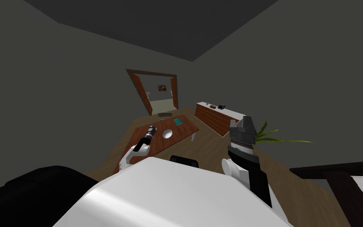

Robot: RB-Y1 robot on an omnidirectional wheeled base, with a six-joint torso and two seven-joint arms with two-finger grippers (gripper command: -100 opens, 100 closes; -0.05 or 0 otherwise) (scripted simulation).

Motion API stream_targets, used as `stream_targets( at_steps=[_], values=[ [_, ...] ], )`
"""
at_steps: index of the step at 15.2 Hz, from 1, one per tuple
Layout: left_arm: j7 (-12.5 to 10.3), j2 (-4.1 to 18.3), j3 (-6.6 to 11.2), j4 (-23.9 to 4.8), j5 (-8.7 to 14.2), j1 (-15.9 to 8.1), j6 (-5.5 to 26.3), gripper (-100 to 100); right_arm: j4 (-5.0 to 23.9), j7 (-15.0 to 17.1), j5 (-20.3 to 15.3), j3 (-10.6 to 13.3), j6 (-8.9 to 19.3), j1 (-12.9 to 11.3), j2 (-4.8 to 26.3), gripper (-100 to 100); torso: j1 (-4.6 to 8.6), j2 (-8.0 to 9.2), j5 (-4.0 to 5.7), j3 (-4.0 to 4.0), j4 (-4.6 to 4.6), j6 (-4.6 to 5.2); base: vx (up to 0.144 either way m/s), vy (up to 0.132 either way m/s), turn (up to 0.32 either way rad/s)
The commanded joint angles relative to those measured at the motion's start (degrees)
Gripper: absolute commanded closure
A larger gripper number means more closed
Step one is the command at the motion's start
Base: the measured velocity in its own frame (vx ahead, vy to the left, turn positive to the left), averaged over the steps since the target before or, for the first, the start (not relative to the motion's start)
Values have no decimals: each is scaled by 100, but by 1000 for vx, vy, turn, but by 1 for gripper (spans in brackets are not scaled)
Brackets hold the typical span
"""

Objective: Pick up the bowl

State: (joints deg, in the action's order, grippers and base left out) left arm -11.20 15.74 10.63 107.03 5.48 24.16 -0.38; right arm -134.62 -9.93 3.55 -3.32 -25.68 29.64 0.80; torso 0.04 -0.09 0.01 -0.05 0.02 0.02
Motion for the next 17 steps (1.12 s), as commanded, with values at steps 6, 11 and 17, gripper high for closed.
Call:
stream_targets(
  at_steps=[6,11,17],
  values=[
    [-122,52,375,-700,89,-148,780,-100,0,0,0,0,0,0,0,0,0,1,0,1,0,-2,20,-11,-181],
    [-191,34,600,-1117,139,-231,1309,-100,0,0,0,0,0,0,0,0,1,-1,0,-1,0,2,23,-8,-220],
    [-293,-34,936,-1722,213,-356,1944,-100,0,0,0,0,0,0,0,0,1,1,0,1,0,0,20,-6,-172]
  ],
)
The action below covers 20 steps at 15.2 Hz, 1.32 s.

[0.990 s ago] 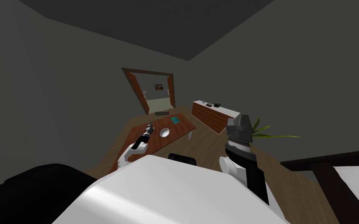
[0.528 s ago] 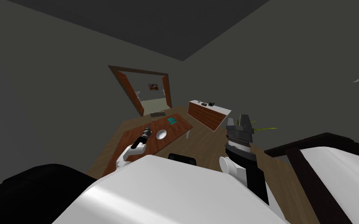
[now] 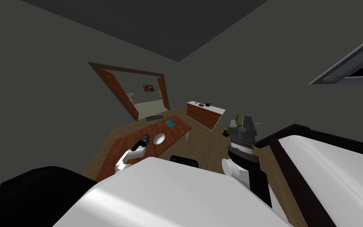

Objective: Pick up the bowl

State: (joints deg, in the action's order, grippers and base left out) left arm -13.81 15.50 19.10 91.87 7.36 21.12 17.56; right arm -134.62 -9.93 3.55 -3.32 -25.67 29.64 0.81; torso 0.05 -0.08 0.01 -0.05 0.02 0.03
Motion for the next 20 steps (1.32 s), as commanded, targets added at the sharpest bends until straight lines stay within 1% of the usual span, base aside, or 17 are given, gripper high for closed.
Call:
stream_targets(
  at_steps=[1,2,3,4,5,6,7,9,10,11,12,13,14,15,16,17,20],
  values=[
    [-32,-10,88,-225,25,-52,222,-100,0,0,0,0,0,0,0,0,0,0,0,0,0,0,25,-3,-223],
    [-32,-10,88,-225,25,-52,222,-100,0,0,0,0,0,0,0,0,0,0,0,0,0,-1,19,1,-84],
    [-66,-41,199,-407,49,-93,453,-100,0,0,0,-1,0,1,0,0,-1,0,0,0,0,-4,21,-5,-185],
    [-66,-41,199,-429,49,-93,453,-100,0,0,0,0,0,0,0,0,-1,0,0,0,0,-1,21,-2,-189],
    [-98,-75,307,-606,73,-134,665,-100,0,0,0,0,0,0,0,0,-1,0,0,0,0,-2,24,-3,-244],
    [-98,-75,307,-629,73,-134,680,-100,0,0,0,0,0,0,0,0,-2,-1,-1,-1,0,0,24,0,-193],
    [-130,-113,413,-825,96,-175,835,-100,0,0,0,0,0,1,0,0,-1,-1,-1,-1,0,-2,29,0,-245],
    [-130,-113,413,-825,96,-175,902,-100,0,0,0,0,0,1,0,0,-1,-2,0,-1,1,-2,22,0,-110],
    [-161,-152,517,-1015,118,-216,1109,-100,0,0,0,-1,0,1,0,0,-1,-1,0,-1,1,-5,18,-4,-139],
    [-161,-152,517,-1015,118,-216,1118,-100,0,0,0,0,0,0,0,0,0,0,0,0,0,-1,22,-1,-181],
    [-191,-193,617,-1200,140,-255,1269,-100,0,0,0,0,0,0,0,0,0,0,-1,0,0,-2,28,1,-232],
    [-191,-193,617,-1200,140,-255,1328,-100,0,0,0,0,0,0,0,0,0,-1,-1,-1,0,-1,28,5,-190],
    [-220,-235,714,-1378,161,-294,1462,-100,0,0,0,0,0,1,0,0,-2,-2,0,-1,1,-3,30,5,-211],
    [-220,-235,714,-1378,161,-294,1530,-100,0,0,0,0,0,0,0,0,-2,-2,0,-1,1,-2,28,6,-160],
    [-248,-277,807,-1548,181,-333,1685,-100,0,0,0,-1,0,1,0,0,-2,-3,-1,-2,1,-2,31,2,-203],
    [-248,-277,807,-1548,181,-333,1722,-100,0,0,0,0,0,0,0,0,0,-4,-1,-2,1,-1,29,4,-186],
    [-299,-360,978,-1861,218,-406,2078,-100,0,0,0,-1,0,1,0,0,-2,-3,0,-2,1,-3,28,5,-181]
  ],
)
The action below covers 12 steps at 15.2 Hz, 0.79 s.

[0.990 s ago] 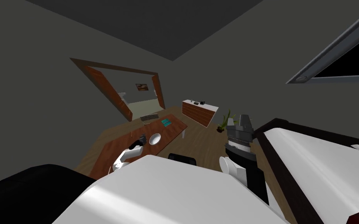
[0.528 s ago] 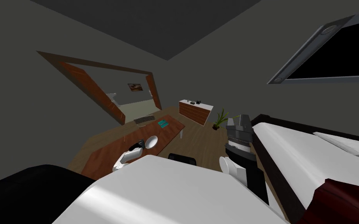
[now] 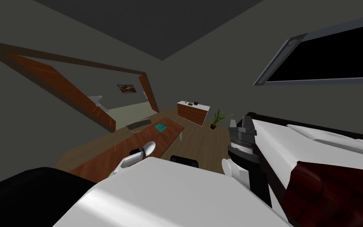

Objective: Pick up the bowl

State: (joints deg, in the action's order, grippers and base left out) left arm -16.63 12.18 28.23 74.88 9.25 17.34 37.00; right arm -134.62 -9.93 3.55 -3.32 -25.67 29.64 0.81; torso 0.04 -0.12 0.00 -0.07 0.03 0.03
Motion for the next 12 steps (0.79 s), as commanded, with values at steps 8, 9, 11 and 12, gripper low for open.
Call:
stream_targets(
  at_steps=[8,9,11,12],
  values=[
    [-114,-202,392,-748,99,-182,803,-100,0,0,0,0,0,0,0,0,-4,-6,-1,-3,1,0,38,15,-187],
    [-128,-227,436,-826,108,-205,892,-100,0,0,0,-1,0,1,0,0,-5,-5,0,-3,2,-3,32,17,-94],
    [-152,-275,517,-969,126,-248,1055,-100,0,0,0,0,0,1,0,0,-4,-3,-1,-2,1,-3,35,19,-155],
    [-142,-255,465,-902,99,-230,924,-100,0,0,0,0,0,0,0,0,-5,-4,-1,-2,1,-1,24,15,-72]
  ],
)
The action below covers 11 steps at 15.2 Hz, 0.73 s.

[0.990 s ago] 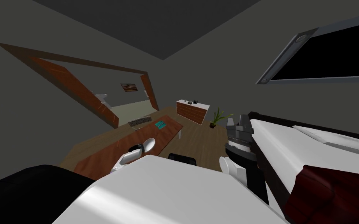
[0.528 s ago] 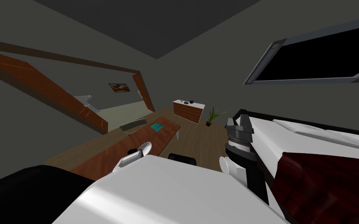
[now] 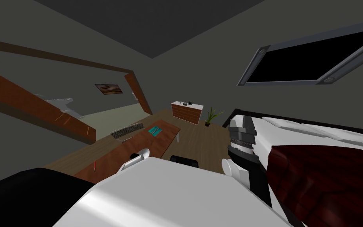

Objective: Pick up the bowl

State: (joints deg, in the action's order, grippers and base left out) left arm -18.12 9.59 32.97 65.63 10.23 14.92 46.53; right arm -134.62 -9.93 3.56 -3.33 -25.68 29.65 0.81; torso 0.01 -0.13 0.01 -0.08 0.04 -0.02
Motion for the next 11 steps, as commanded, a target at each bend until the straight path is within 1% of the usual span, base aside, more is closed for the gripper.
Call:
stream_targets(
  at_steps=[1,5,6,7,8,9,11],
  values=[
    [5,-20,-46,-199,-23,-41,-194,-100,0,0,0,0,0,0,0,0,0,0,0,0,0,0,18,21,40],
    [13,-46,-107,-463,-54,-96,-453,-100,0,0,0,0,0,0,0,0,-10,-2,-2,-1,0,-1,33,41,51],
    [16,-59,-137,-596,-70,-123,-583,-100,0,0,0,0,0,0,0,0,-10,-1,-3,-1,0,-1,33,46,58],
    [18,-65,-153,-662,-77,-137,-648,-100,0,0,0,-1,0,0,0,0,-11,-1,-3,-1,0,-2,30,47,57],
    [13,-60,-131,-581,-69,-117,-554,-100,0,0,0,-1,0,0,0,0,-12,0,-3,0,0,-2,16,26,15],
    [17,-63,-136,-599,-69,-117,-589,100,0,0,0,0,0,0,0,0,-7,3,-2,2,0,-1,6,10,-2],
    [17,-63,-136,-598,-69,-117,-591,100,0,0,0,0,0,0,0,0,2,9,0,5,-2,-1,0,-2,-8]
  ],
)
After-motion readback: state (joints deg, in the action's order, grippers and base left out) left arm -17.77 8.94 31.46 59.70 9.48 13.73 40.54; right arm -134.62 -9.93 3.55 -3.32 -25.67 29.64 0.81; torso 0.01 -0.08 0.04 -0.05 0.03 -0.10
